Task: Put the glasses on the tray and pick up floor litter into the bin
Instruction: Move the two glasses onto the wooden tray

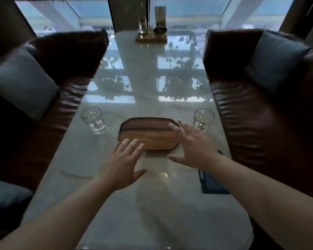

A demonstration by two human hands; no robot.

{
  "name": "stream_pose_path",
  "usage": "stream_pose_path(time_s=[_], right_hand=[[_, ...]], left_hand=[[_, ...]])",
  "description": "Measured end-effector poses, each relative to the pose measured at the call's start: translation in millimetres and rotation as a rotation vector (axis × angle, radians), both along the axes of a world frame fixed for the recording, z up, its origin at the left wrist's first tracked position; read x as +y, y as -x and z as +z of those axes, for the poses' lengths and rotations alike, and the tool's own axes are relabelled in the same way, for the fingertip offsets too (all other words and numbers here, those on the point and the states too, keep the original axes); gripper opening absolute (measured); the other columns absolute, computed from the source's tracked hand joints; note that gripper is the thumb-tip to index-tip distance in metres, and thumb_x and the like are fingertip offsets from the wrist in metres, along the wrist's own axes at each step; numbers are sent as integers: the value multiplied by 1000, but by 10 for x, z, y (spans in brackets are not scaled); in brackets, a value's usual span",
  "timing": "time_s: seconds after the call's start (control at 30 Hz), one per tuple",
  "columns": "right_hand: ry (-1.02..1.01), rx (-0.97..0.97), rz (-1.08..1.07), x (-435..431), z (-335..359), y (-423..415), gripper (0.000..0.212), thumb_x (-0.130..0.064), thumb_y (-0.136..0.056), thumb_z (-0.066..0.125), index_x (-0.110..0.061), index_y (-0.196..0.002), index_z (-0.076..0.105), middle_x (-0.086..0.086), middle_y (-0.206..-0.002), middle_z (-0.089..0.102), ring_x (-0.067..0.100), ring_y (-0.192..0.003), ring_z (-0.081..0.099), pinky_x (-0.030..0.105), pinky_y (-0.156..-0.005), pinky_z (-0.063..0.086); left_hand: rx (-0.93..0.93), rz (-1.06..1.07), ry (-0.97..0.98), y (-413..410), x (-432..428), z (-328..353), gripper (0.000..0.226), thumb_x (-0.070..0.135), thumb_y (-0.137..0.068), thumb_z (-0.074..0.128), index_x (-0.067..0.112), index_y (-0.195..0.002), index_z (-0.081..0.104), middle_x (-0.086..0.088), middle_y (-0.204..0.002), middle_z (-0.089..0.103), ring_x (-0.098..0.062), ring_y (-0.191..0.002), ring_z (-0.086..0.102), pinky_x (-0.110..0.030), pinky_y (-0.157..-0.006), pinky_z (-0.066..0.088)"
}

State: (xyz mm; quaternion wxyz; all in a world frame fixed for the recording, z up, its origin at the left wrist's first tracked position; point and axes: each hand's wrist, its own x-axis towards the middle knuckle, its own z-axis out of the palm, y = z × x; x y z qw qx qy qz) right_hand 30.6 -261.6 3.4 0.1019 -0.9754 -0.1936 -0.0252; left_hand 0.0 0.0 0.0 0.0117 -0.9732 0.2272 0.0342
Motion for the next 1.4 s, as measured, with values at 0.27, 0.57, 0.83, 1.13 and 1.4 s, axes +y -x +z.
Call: stream_pose_path(time_s=[0.27,0.57,0.83,1.13,1.4], right_hand=[[-172,145,-180,-155,-678,-50,98,-73,-69,55,-27,-145,14,11,-154,25,27,-142,22,48,-113,27],[-675,230,-582,-386,-1189,-139,96,-61,-65,73,-30,-140,22,0,-145,33,12,-128,34,31,-100,32],[-1040,64,-809,-670,-1329,-678,107,-50,-58,83,-25,-141,19,2,-147,31,16,-130,35,46,-108,39],[-1088,9,-770,-740,-1395,-1157,105,-46,-55,85,-16,-135,24,2,-133,43,15,-121,46,20,-99,39],[-1055,-26,-771,-727,-1340,-1182,86,-35,-61,85,-15,-127,34,6,-122,52,12,-105,57,19,-86,50]], left_hand=[[175,203,-10,-130,42,-1005,86,69,-79,42,19,-146,22,-15,-156,20,-36,-140,18,-50,-113,21],[178,483,34,12,94,-1636,92,85,-71,8,34,-147,-2,-12,-159,-5,-26,-144,-14,-65,-107,-5],[161,485,51,14,88,-1561,93,83,-70,9,33,-148,2,-10,-160,-3,-25,-145,-10,-62,-110,-3],[174,497,34,-4,87,-1542,93,82,-70,10,32,-148,6,-9,-160,-1,-24,-145,-8,-61,-111,-1],[145,484,52,2,101,-1592,92,82,-71,13,32,-148,8,-10,-160,2,-24,-145,-5,-62,-110,-4]])
